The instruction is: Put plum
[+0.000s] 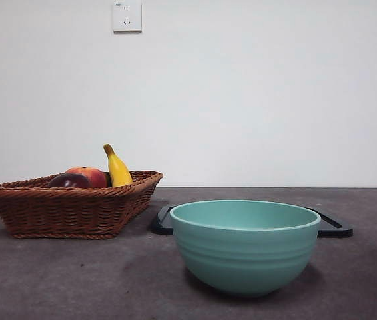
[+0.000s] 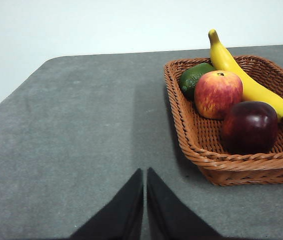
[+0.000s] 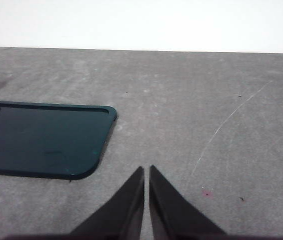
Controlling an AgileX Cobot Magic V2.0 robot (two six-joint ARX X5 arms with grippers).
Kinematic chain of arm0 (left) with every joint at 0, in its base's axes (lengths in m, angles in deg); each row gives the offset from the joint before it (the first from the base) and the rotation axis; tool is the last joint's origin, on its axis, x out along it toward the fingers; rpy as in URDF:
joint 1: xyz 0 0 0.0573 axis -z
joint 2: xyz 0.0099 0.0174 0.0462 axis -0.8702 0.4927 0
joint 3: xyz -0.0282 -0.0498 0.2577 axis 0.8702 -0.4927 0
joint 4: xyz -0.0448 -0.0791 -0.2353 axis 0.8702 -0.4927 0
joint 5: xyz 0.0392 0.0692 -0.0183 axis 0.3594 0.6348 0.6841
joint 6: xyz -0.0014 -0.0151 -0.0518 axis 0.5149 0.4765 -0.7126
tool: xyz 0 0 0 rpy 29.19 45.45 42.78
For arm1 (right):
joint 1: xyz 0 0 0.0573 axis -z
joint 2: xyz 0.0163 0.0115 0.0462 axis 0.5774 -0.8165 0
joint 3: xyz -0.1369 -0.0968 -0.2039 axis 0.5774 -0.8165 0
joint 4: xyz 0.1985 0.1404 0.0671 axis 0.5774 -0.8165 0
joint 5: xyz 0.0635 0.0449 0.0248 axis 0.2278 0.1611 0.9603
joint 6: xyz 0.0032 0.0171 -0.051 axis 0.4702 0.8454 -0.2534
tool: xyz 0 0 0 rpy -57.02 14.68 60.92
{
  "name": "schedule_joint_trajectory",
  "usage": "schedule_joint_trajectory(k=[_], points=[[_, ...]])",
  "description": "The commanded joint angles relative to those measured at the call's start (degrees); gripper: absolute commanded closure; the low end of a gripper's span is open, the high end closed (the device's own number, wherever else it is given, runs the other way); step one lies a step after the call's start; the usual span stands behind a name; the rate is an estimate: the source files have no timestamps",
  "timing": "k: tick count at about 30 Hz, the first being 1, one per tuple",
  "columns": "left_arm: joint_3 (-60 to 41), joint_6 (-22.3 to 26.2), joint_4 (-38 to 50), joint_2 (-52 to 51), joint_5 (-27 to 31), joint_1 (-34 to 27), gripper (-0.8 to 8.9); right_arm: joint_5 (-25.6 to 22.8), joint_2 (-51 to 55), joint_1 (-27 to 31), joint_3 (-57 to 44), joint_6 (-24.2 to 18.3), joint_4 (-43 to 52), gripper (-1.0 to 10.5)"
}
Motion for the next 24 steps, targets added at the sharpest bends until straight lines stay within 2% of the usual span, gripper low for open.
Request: schedule_joint_trajectory(k=[1, 24], points=[[-1.18, -0.13, -0.35, -0.13, 0.11, -0.07, 8.04, -0.04, 0.13, 0.09, -0.28, 0.55, 0.37, 9.4], [-1.18, -0.13, -0.35, -0.11, 0.11, -0.07, 8.04, -0.02, 0.13, 0.09, -0.28, 0.55, 0.37, 9.4]])
